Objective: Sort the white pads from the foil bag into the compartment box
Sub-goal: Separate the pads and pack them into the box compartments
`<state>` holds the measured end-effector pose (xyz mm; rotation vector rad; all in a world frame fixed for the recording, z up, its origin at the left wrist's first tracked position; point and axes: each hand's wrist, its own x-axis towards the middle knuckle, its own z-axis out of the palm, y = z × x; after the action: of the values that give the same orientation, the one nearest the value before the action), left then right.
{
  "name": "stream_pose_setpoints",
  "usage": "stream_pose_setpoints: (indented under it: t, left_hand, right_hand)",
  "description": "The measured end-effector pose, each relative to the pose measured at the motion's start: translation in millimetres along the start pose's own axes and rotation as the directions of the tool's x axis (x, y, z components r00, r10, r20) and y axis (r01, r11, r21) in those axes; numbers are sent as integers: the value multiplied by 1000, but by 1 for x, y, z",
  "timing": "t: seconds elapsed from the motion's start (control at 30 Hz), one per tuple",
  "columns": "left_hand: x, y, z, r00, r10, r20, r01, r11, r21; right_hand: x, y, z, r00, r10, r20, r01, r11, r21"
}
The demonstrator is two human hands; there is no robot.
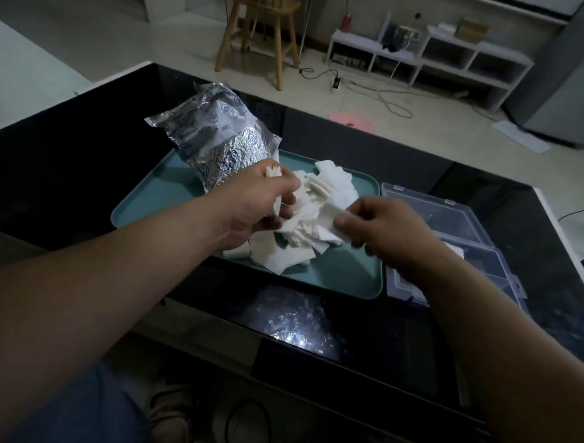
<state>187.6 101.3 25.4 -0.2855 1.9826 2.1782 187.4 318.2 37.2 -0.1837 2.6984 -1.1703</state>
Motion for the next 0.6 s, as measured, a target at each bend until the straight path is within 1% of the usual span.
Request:
stream_pose_setpoints:
  t: [0.03,0.07,0.1,0.13,0.17,0.2,0.23,0.27,0.3,0.33,0.37,0.4,0.47,0.5,0.53,0.6]
  left_hand:
    - [-1,-3,4,1000,-4,15,5,1000,-20]
    - [-3,-6,9,999,-19,49,21,998,-51]
    - [-5,-8,13,995,-27,97,35,996,-83]
    - [-8,-9,18,987,-17,160,35,993,-110]
    - [-11,-10,21,978,9,210,18,992,-127]
    - [-12,-10,22,974,40,222,-8,989,-146]
    - [-11,-8,21,982,55,180,-24,985,-172]
    - [-9,-5,17,995,43,95,-23,979,-202]
    - [-6,-2,10,1000,8,-4,-8,972,-233]
    - [-2,0,4,995,-36,-89,11,964,-265]
    - [1,2,-3,986,-71,-148,26,958,-286]
    - [3,4,-8,979,-100,-176,43,952,-304]
    - [5,5,-13,976,-125,-180,60,942,-331]
    - [4,6,-12,977,-126,-172,64,942,-328]
    - [4,6,-11,979,-123,-164,65,945,-320]
    - [0,8,-7,984,-99,-145,50,951,-306]
  right_hand:
    - [1,-6,6,993,-34,-115,39,998,39]
    - [1,-13,15,975,-77,-208,87,995,40]
    - [2,-19,26,957,-125,-262,134,991,18]
    - [3,-25,38,947,-171,-273,176,984,-5]
    - [3,-29,49,945,-210,-250,211,977,-21]
    - [4,-32,58,948,-237,-213,242,970,-4]
    - [5,-34,61,951,-254,-178,264,964,36]
    - [5,-35,60,951,-269,-151,283,956,78]
    - [4,-35,55,948,-291,-131,305,948,96]
    - [2,-33,49,939,-326,-112,334,940,65]
    - [2,-28,44,924,-375,-74,373,927,-34]
    - [2,-21,39,909,-418,-2,410,894,-183]
    - [2,-8,41,879,-426,215,476,748,-462]
    - [3,-3,45,862,-409,298,506,669,-544]
    - [4,2,52,848,-394,354,530,613,-587]
    - [6,3,63,827,-416,378,561,570,-600]
